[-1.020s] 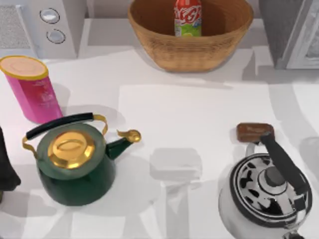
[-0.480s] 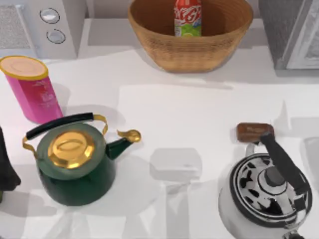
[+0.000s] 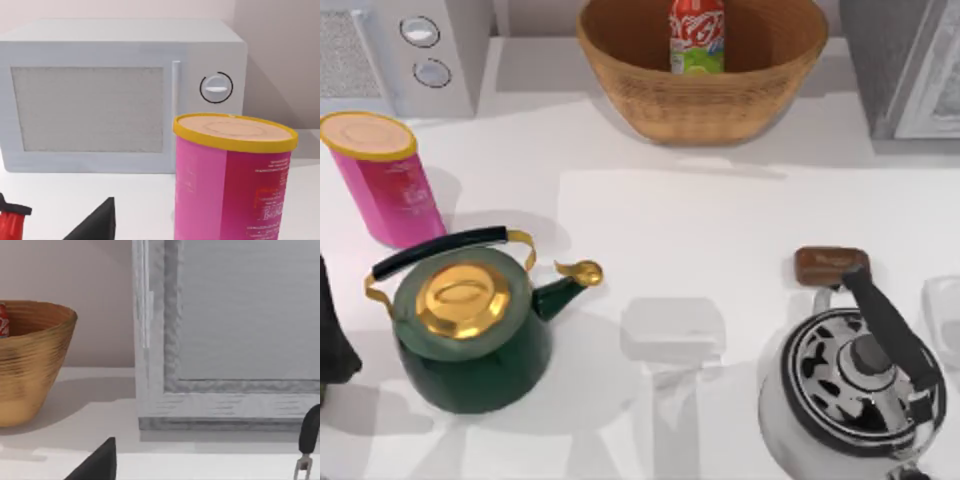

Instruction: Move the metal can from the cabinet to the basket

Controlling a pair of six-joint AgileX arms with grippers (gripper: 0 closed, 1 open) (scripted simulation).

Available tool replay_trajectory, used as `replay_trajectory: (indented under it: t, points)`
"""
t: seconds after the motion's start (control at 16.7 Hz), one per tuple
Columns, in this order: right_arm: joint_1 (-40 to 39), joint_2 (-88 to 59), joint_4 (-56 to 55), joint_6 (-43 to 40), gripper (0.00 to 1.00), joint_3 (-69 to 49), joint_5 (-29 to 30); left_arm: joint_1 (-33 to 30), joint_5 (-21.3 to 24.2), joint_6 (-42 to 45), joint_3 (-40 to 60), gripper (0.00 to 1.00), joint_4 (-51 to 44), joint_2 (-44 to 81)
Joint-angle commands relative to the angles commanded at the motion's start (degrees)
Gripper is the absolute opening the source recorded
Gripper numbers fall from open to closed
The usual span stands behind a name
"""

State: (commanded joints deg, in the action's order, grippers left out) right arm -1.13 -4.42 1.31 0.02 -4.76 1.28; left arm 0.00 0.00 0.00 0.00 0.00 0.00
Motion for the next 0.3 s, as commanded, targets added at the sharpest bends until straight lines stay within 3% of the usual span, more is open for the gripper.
replay_trajectory:
  t: [0.3]
  points:
    - [1.1,4.4,-1.3,0.0,1.00,4.8,-1.3,0.0,0.0,0.0,0.0,1.00,0.0,0.0]
